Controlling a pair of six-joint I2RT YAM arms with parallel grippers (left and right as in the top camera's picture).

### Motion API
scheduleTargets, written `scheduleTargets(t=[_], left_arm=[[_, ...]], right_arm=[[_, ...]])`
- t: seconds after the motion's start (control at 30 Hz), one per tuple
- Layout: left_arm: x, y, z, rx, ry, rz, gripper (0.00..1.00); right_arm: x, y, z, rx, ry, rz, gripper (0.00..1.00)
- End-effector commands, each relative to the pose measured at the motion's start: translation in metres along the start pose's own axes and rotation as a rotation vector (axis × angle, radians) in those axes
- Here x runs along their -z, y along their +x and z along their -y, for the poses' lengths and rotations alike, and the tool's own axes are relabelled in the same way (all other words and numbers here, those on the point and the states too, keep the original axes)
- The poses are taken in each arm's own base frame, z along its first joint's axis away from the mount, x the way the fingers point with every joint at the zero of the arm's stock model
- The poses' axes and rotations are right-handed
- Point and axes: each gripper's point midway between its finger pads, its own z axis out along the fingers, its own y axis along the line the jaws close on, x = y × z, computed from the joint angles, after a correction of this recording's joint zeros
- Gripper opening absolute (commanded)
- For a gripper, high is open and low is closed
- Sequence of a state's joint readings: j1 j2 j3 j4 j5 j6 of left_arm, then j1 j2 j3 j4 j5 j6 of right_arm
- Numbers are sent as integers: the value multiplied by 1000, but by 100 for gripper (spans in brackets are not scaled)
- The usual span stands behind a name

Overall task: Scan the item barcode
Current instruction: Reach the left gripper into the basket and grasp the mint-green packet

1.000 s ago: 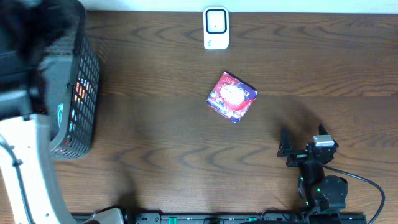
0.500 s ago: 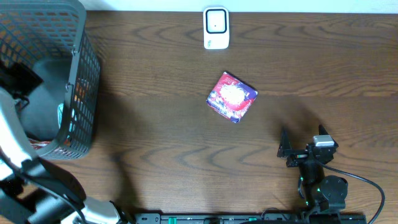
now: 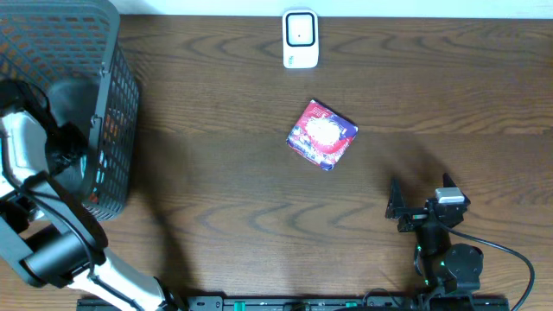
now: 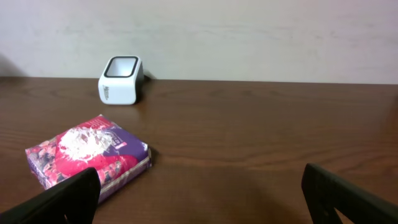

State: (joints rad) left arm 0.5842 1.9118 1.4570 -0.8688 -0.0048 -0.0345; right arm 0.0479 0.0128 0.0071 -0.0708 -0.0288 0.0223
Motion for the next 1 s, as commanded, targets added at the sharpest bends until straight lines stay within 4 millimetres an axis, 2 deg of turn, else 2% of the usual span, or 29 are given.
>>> scheduleTargets(t=[0.0, 0.17, 0.3, 0.47, 0.5, 0.53, 0.63, 0.7, 0.73, 0.83, 0.9, 0.97], left_arm=[[-24, 17, -4, -26, -32, -77, 63], [-36, 23, 16, -50, 81, -111, 63], [-38, 24, 19, -52, 98, -116, 60], [-38, 28, 18, -51, 97, -132, 23], [-38, 29, 18, -51, 97, -135, 11], [-37, 29, 18, -51, 98, -139, 8], [-35, 28, 18, -51, 99, -134, 7], [-25, 18, 18, -48, 102, -99, 7], [-16, 9, 19, -47, 105, -66, 7], [42, -34, 20, 23, 124, 123, 7], [89, -62, 20, 82, 149, 271, 7], [149, -87, 19, 142, 188, 446, 7]], right_arm=[[0, 1, 2, -15, 11, -1, 99], [0, 1, 2, -15, 11, -1, 99], [0, 1, 2, -15, 11, -1, 99], [0, 1, 2, -15, 11, -1, 99], [0, 1, 2, -15, 11, -1, 99], [0, 1, 2, -15, 11, -1, 99], [0, 1, 2, -15, 11, -1, 99], [0, 1, 2, -15, 11, -1, 99], [0, 1, 2, -15, 11, -1, 99], [0, 1, 2, -15, 11, -1, 99], [0, 1, 2, -15, 11, -1, 99], [0, 1, 2, -15, 11, -1, 99]])
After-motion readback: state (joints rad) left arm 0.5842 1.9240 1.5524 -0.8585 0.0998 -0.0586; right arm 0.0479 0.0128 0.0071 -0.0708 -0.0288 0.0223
